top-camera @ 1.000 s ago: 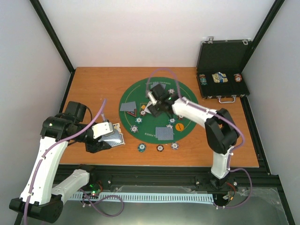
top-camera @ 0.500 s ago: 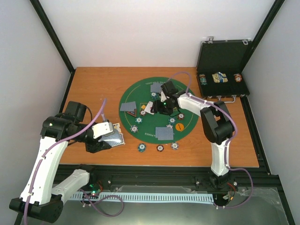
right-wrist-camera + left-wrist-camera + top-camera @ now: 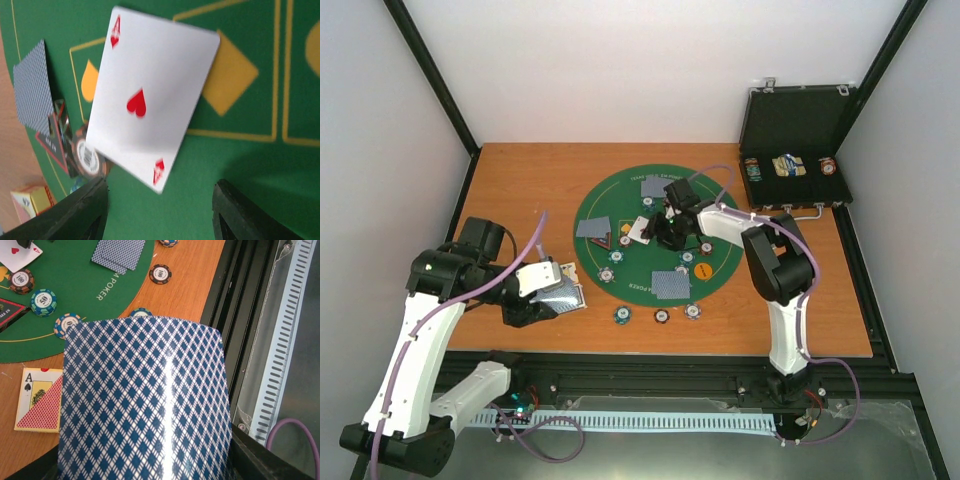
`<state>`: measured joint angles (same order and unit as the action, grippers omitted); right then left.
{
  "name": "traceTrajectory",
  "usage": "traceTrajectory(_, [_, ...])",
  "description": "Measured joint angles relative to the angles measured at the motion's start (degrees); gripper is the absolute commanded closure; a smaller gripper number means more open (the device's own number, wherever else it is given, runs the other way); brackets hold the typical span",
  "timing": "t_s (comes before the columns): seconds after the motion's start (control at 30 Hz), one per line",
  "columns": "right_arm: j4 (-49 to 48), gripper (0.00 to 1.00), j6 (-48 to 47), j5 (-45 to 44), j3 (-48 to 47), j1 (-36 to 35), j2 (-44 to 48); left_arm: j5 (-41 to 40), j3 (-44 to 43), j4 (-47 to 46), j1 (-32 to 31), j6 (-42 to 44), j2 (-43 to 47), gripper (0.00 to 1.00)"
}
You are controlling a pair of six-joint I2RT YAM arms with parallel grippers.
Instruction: Distribute texas hold em gaming equipment
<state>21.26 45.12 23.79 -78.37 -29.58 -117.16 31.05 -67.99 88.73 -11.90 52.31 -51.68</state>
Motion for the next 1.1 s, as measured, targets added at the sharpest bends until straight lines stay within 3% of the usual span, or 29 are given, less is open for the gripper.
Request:
traceTrajectory(0.7, [8.1, 0.44, -4.9, -3.1, -22.7, 0.6, -14.1, -1.0, 0.7, 0.0, 0.0, 0.4, 0.6, 0.87])
traceTrajectory(0.93, [11.8, 0.34, -9.2, -5.4, -23.1, 0.6, -13.2, -1.0, 0.8, 0.0, 0.0, 0.4, 0.5, 0.87])
traceTrajectory(1.1, [11.2, 0.26, -10.3, -4.5, -12.4, 0.3, -1.8, -1.0, 0.8, -0.2, 0.0, 0.4, 0.4, 0.87])
